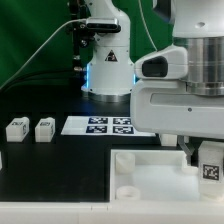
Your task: Assemble one leg
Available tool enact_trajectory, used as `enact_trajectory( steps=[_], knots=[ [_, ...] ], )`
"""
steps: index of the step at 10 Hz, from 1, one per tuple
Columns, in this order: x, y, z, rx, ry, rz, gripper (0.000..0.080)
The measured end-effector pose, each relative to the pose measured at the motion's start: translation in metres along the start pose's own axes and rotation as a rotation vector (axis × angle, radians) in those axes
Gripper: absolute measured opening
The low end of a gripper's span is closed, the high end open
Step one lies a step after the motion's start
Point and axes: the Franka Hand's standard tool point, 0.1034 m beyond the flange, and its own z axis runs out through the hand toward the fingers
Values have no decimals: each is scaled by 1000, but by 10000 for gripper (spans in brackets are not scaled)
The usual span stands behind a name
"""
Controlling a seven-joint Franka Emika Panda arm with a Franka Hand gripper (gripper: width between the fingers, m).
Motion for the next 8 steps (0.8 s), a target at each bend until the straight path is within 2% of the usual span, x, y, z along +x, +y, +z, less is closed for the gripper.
enact_trajectory(
  steps=[3, 4, 6, 8],
  knots=[
    [-2, -4, 2, -9, -40, 512, 294],
    [-2, -5, 2, 1, -39, 701, 294],
    [-5, -5, 3, 55, -4, 1014, 294],
    [-5, -5, 3, 80, 0, 1201, 294]
  ],
)
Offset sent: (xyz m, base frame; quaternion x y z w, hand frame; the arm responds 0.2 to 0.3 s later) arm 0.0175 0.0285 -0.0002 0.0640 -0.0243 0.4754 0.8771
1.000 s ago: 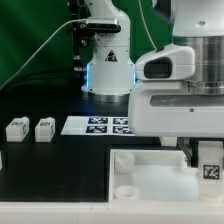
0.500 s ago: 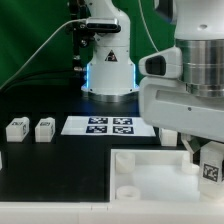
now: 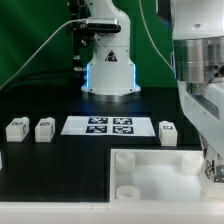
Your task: Assemble one leg
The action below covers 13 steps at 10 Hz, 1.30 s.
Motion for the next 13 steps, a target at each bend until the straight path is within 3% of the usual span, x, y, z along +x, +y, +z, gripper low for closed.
enact_trajectory(
  steps=[3, 4, 5, 6, 9, 13],
  knots=[
    [0, 0, 0, 2, 1, 37, 300],
    [0, 0, 0, 2, 1, -18, 497],
    [-1, -1, -2, 8, -1, -69, 497],
    [0, -3, -3, 27, 5, -190, 616],
    [-1, -2, -2, 27, 19, -608, 648],
    [1, -3, -2, 23, 24, -973, 649]
  ],
)
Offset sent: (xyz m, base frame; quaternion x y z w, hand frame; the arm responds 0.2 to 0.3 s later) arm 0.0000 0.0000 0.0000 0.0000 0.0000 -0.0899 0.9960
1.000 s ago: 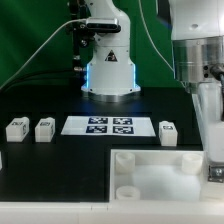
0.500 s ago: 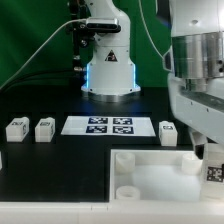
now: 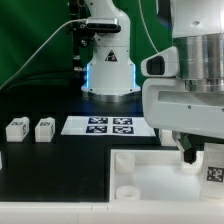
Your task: Assemble one leg
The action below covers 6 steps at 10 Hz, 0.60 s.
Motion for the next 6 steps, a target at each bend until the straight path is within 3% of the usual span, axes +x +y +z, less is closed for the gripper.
enact_trajectory(
  steps=[4, 6],
  knots=[
    [1, 6, 4, -11, -14, -380, 649],
    [1, 6, 7, -11, -10, -350, 649]
  ],
)
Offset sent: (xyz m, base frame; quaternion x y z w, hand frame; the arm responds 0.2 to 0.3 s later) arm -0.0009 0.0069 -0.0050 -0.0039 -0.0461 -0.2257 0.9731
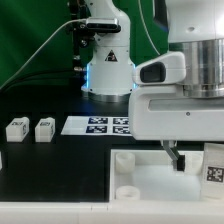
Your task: Assemble one leg
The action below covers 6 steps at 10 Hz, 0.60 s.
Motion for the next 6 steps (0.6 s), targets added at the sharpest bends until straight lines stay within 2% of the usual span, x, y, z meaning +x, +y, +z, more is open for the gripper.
enact_trajectory(
  steps=[3, 6],
  knots=[
    [0, 0, 1, 1, -1, 148, 288],
    [0, 1, 1, 1, -3, 442, 288]
  ],
)
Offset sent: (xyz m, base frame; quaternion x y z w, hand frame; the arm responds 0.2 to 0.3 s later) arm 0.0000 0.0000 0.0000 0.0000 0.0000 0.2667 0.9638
